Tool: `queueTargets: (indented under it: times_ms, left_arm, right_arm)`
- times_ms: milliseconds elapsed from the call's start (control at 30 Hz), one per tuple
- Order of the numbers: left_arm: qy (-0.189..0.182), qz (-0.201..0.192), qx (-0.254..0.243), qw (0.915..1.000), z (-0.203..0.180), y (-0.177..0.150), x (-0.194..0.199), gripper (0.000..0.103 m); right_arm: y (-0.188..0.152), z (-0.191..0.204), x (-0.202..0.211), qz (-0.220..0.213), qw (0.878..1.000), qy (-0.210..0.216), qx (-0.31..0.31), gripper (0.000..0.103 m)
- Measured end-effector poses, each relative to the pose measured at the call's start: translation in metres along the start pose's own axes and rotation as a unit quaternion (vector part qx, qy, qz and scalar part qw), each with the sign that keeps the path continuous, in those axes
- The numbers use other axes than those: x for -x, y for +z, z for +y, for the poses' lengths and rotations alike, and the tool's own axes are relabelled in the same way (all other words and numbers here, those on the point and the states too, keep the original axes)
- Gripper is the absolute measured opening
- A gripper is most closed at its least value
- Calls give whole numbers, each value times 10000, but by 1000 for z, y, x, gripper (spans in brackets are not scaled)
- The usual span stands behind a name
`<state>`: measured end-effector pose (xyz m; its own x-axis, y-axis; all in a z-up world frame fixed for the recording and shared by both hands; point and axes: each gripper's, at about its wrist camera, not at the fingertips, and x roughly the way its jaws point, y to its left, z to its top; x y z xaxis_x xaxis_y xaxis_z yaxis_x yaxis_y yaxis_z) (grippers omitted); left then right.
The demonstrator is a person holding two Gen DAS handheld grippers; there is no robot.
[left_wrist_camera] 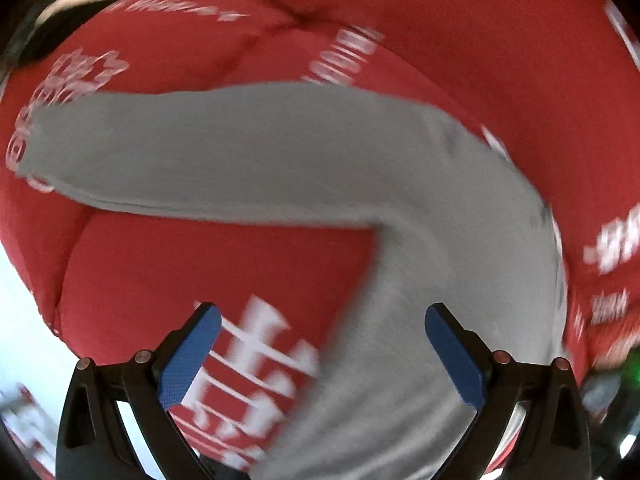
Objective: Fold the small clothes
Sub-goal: 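Grasp the sweater's side edge with the left gripper and lift it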
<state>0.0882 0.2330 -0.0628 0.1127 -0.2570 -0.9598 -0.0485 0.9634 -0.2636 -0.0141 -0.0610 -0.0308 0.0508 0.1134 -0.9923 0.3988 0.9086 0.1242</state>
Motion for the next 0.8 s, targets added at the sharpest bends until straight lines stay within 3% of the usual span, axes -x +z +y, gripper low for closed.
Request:
queueTargets:
  times_ms: [167,300,533,667,700,733,800]
  left_arm:
    - [181,-492,749,9958,81,32,3,102]
    - [-254,-555,1350,9890,135,50,-7,102]
    - [-854,-593,1752,9790,173,65,-31,102]
    - [-876,-848,1738,9772,172,73,-26,102]
    - [-838,-872,1743,9772,172,75,-26,97]
    - [-780,-882,1768,9772,172,75,-26,83]
    - [-668,-817,1856,9769,176,77,-31,66]
  right_arm:
    - [2,40,-12,104,9992,78,375,103]
    - [6,66,-26,261,9982,70,537,103]
    - [12,100,-43,467,9963,137,715,103]
    - [17,117,-50,553,9949,121,839,103]
    - [19,120,-50,560,9946,126,860,103]
    - [20,123,-50,555,9946,125,871,103]
    - [21,124,-48,543,9948,135,855,103]
